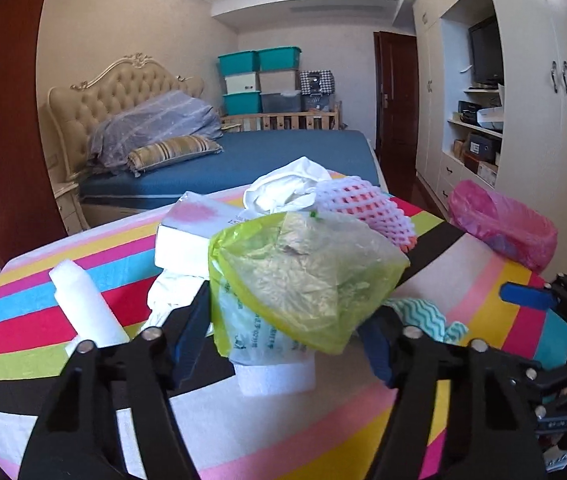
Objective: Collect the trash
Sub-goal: 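Return both tools to the table and grasp the green plastic bag with the left tool, then grasp the green-white cloth with the right tool while the left tool holds the green bag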
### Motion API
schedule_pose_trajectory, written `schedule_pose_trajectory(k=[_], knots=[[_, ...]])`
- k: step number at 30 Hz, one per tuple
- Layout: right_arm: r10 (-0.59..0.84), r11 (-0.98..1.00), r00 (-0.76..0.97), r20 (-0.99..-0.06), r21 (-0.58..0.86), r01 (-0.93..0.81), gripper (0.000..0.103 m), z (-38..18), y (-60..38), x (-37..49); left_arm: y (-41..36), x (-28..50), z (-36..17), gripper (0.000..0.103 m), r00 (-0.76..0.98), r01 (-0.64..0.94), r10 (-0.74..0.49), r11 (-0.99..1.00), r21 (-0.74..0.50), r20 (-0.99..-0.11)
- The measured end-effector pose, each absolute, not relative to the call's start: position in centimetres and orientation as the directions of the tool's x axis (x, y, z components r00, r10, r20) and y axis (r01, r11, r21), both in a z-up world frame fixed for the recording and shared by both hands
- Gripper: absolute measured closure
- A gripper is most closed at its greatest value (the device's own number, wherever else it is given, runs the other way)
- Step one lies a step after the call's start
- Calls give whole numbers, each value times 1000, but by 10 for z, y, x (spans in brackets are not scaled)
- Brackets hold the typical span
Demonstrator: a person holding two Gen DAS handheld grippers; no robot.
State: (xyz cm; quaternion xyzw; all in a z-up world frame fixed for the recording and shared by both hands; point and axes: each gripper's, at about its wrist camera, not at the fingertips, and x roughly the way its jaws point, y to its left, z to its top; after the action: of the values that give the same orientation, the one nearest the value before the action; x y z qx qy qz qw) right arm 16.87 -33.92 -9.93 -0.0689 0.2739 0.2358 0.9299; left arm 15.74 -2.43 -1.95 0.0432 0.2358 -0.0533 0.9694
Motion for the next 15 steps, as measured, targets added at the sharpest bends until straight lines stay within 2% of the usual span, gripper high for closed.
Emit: schedule_pose_trajectory(k=[4, 15], knots=[[409, 870, 722, -558, -1, -493, 30, -100, -328, 173, -21, 141, -19, 43, 898, 135, -101, 990, 50, -427], [387, 859, 688, -613, -31, -511, 31, -95, -302, 190, 1, 97, -4, 43, 930, 118, -118, 993, -21, -347]])
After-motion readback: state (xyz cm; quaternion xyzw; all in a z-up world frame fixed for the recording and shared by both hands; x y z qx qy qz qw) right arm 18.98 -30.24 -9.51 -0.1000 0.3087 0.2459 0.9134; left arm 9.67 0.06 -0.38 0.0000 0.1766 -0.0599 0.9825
